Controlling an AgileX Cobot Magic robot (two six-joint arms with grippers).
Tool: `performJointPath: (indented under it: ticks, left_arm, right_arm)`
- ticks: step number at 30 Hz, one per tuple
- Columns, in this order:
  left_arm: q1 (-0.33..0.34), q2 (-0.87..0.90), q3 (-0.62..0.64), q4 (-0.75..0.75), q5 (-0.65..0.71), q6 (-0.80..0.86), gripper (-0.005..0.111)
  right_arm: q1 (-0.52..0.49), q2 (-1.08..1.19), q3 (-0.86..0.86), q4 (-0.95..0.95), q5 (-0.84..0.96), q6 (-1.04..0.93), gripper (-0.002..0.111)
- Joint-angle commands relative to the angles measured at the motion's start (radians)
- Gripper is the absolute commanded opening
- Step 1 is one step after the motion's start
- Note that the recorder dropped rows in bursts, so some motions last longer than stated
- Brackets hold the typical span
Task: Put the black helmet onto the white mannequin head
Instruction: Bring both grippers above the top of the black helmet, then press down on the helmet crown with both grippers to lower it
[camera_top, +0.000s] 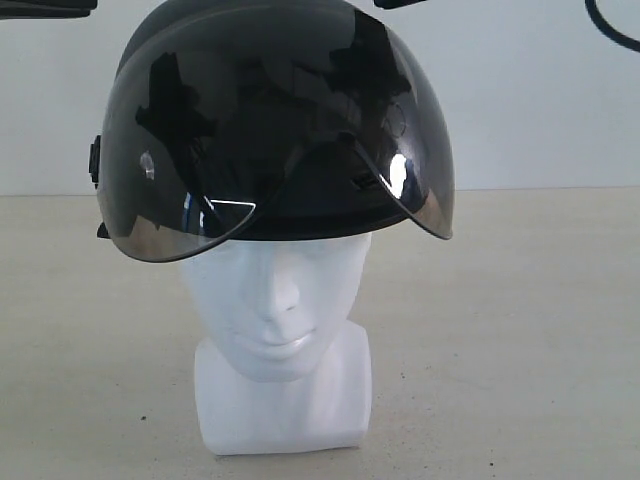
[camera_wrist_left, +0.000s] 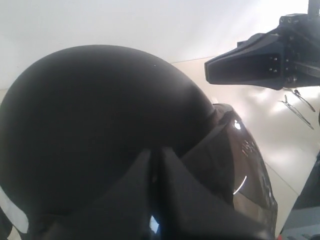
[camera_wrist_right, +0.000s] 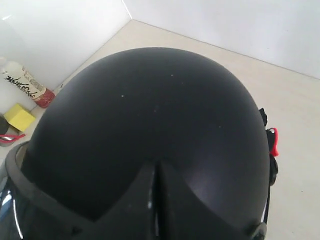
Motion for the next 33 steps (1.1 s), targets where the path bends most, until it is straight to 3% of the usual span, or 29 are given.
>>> performJointPath:
  ticks: [1, 7, 33]
  left_arm:
    - [-0.006, 0.001, 0.005, -0.009, 0.004, 0.01, 0.004]
    - [-0.006, 0.001, 0.005, -0.009, 0.004, 0.01, 0.004]
    - [-0.006, 0.001, 0.005, -0.002, 0.014, 0.01, 0.004]
  right_arm:
    - [0.005, -0.002, -0.004, -0.004, -0.035, -0.012, 0.0]
    - [0.104, -0.002, -0.004, -0.118, -0.06, 0.016, 0.0]
    - [0.109, -0.017, -0.004, -0.115, 0.106, 0.088, 0.0]
